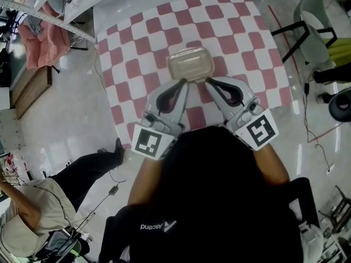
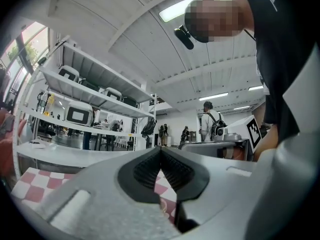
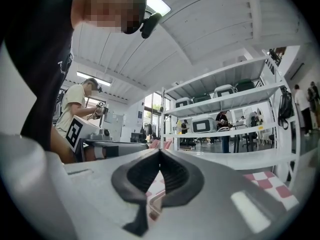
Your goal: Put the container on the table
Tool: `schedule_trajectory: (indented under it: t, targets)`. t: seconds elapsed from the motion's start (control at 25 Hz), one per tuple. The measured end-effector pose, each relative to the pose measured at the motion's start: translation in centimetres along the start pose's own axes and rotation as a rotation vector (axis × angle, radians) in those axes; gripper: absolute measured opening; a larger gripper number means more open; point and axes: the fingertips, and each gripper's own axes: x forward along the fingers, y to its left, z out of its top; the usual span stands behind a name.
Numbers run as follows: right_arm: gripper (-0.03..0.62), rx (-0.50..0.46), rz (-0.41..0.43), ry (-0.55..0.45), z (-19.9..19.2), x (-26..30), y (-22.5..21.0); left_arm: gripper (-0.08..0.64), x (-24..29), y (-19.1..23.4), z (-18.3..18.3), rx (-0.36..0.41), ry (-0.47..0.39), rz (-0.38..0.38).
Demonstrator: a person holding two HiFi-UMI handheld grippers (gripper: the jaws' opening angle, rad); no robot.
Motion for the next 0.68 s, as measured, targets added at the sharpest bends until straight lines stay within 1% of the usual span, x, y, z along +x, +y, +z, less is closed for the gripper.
schedule_trajectory:
  t: [0.68]
  targets:
    - [0.003,0.001,-0.012,0.0,-0.21,0.12,-0.23,0.011,0.02,0.26,0.15,-0.004,-0.007,-0.011]
